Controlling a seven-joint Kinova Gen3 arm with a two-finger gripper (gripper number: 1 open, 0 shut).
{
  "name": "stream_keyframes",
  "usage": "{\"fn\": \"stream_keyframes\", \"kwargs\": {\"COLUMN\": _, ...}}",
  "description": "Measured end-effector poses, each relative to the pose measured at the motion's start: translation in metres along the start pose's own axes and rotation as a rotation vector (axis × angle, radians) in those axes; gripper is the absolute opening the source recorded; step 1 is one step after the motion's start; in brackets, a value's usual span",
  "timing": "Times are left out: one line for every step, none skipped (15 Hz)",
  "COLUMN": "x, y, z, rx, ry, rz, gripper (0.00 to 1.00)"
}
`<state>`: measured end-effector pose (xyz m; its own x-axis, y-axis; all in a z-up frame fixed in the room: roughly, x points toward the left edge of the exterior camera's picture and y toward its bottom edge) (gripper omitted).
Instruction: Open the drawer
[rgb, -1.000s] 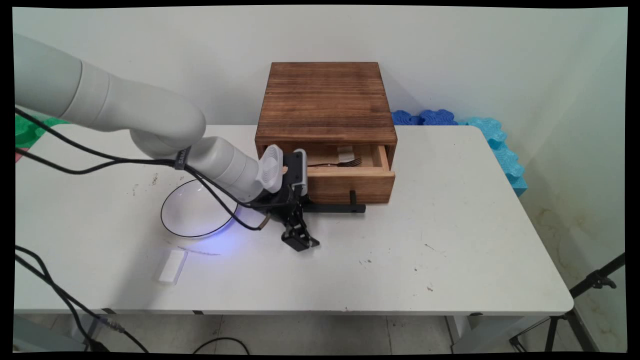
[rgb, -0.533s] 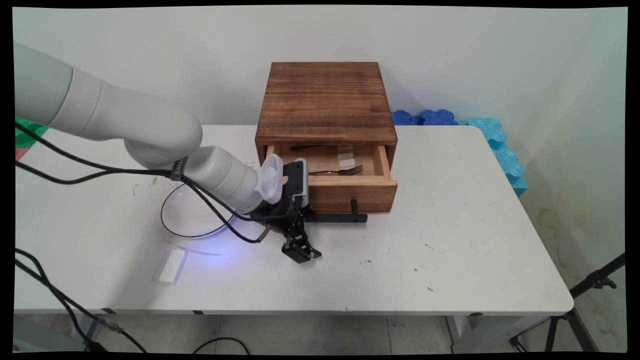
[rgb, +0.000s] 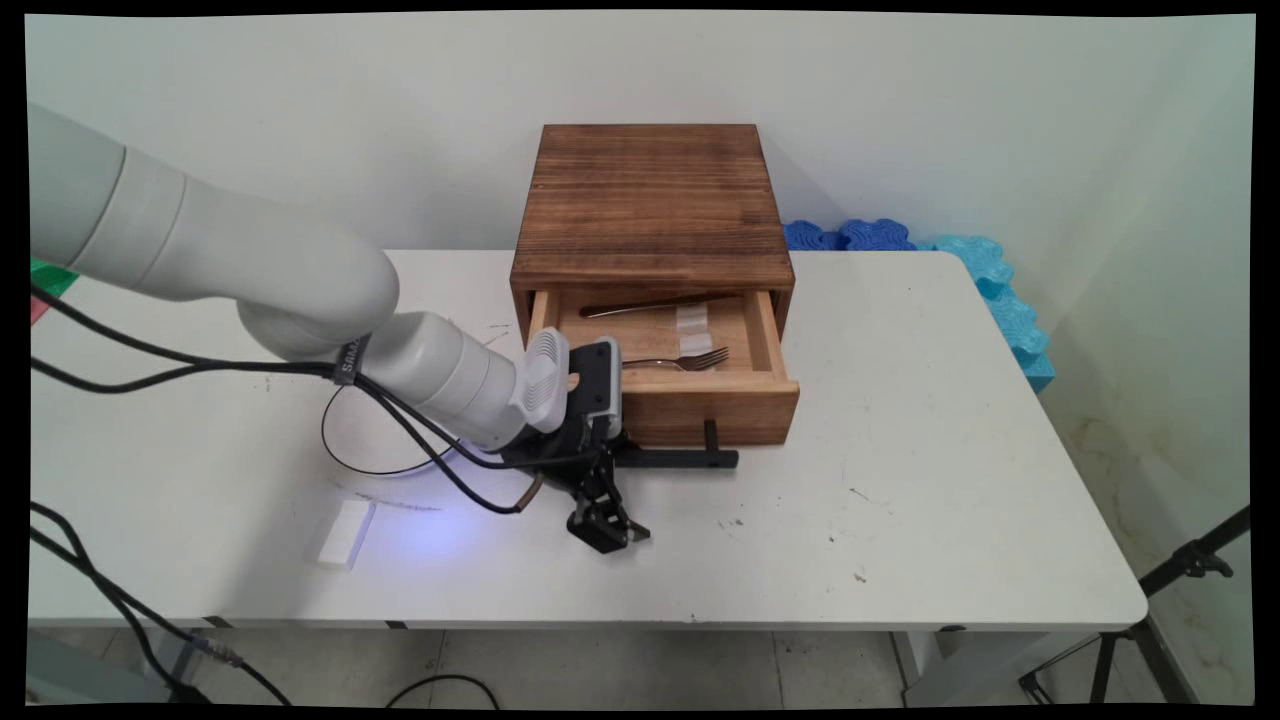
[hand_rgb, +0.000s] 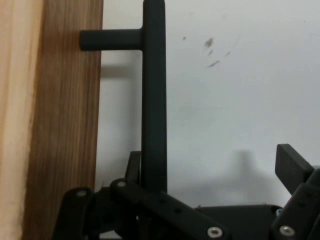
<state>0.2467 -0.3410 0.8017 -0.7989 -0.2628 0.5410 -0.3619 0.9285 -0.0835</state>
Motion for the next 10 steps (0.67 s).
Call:
{"fn": "stream_keyframes", "kwargs": {"x": 0.001, "y": 0.003, "z": 0.000, "rx": -0.003, "ry": 0.002, "rz": 0.000, "gripper": 1.00}}
{"fn": "stream_keyframes", "kwargs": {"x": 0.001, "y": 0.007, "z": -0.001, "rx": -0.005, "ry": 0.003, "rz": 0.000, "gripper": 1.00}}
{"fn": "stream_keyframes", "kwargs": {"x": 0.002, "y": 0.010, "z": -0.001, "rx": -0.007, "ry": 0.004, "rz": -0.001, "gripper": 1.00}}
{"fn": "stream_keyframes", "kwargs": {"x": 0.002, "y": 0.012, "z": -0.001, "rx": -0.009, "ry": 0.005, "rz": -0.001, "gripper": 1.00}}
{"fn": "stream_keyframes", "kwargs": {"x": 0.003, "y": 0.015, "z": -0.001, "rx": -0.011, "ry": 0.006, "rz": -0.001, "gripper": 1.00}}
{"fn": "stream_keyframes", "kwargs": {"x": 0.003, "y": 0.018, "z": -0.002, "rx": -0.014, "ry": 0.007, "rz": -0.002, "gripper": 1.00}}
{"fn": "stream_keyframes", "kwargs": {"x": 0.003, "y": 0.022, "z": -0.003, "rx": -0.016, "ry": 0.008, "rz": -0.002, "gripper": 1.00}}
{"fn": "stream_keyframes", "kwargs": {"x": 0.004, "y": 0.025, "z": -0.003, "rx": -0.019, "ry": 0.009, "rz": -0.002, "gripper": 1.00}}
{"fn": "stream_keyframes", "kwargs": {"x": 0.004, "y": 0.028, "z": -0.004, "rx": -0.021, "ry": 0.010, "rz": -0.003, "gripper": 1.00}}
{"fn": "stream_keyframes", "kwargs": {"x": 0.004, "y": 0.031, "z": -0.005, "rx": -0.024, "ry": 0.010, "rz": -0.003, "gripper": 1.00}}
